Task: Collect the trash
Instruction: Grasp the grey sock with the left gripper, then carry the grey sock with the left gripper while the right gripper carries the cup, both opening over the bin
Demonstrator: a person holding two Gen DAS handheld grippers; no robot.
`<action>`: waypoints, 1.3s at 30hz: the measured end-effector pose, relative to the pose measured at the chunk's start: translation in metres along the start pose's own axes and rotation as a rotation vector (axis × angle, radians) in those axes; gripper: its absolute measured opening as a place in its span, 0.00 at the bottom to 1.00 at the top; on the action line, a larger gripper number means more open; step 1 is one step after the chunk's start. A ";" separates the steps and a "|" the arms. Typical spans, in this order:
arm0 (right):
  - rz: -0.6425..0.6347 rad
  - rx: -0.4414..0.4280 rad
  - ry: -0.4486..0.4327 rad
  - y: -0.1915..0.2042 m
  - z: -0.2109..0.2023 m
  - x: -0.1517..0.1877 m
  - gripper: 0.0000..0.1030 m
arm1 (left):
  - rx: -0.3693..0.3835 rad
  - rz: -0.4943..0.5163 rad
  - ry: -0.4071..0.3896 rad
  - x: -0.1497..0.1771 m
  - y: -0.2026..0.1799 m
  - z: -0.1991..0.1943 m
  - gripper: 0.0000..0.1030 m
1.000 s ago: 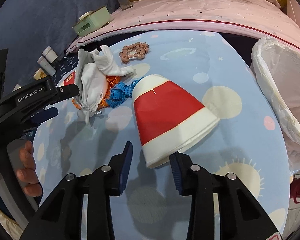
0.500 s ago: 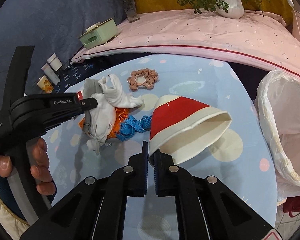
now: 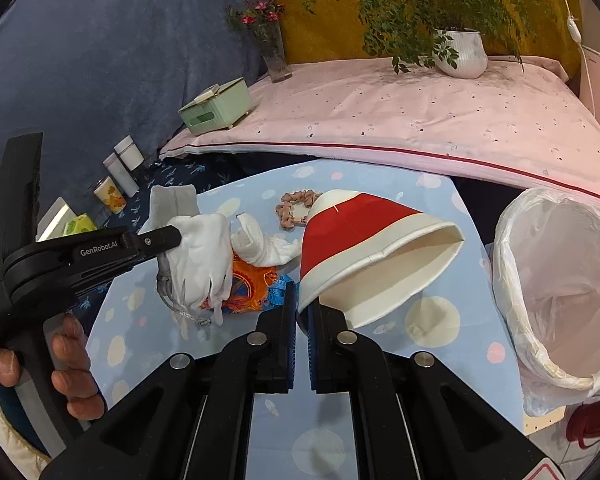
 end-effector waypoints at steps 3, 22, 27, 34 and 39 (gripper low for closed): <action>-0.008 0.003 -0.005 0.001 -0.005 0.004 0.05 | 0.010 0.004 0.037 0.017 -0.002 0.001 0.08; 0.018 0.012 0.016 -0.007 -0.012 0.028 0.05 | -0.035 0.025 0.105 0.061 0.008 0.022 0.02; 0.025 0.016 0.000 -0.011 -0.018 0.023 0.05 | -0.006 0.036 0.087 0.055 -0.005 0.013 0.01; 0.052 0.028 -0.039 -0.028 -0.031 0.012 0.05 | 0.057 0.079 0.044 0.041 -0.044 -0.008 0.01; 0.076 0.047 -0.074 -0.047 -0.046 0.004 0.05 | 0.116 0.128 0.032 0.038 -0.089 -0.016 0.01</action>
Point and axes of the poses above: each gripper's, at about its wrist camera, not at the fingertips, and z roughly the way its jaws point, y to its left, x to its underside, the point moved 8 cm from there along z, roughly the way its jaws point, and after that the axes turned 7 degrees about -z, right-handed, at the moved point
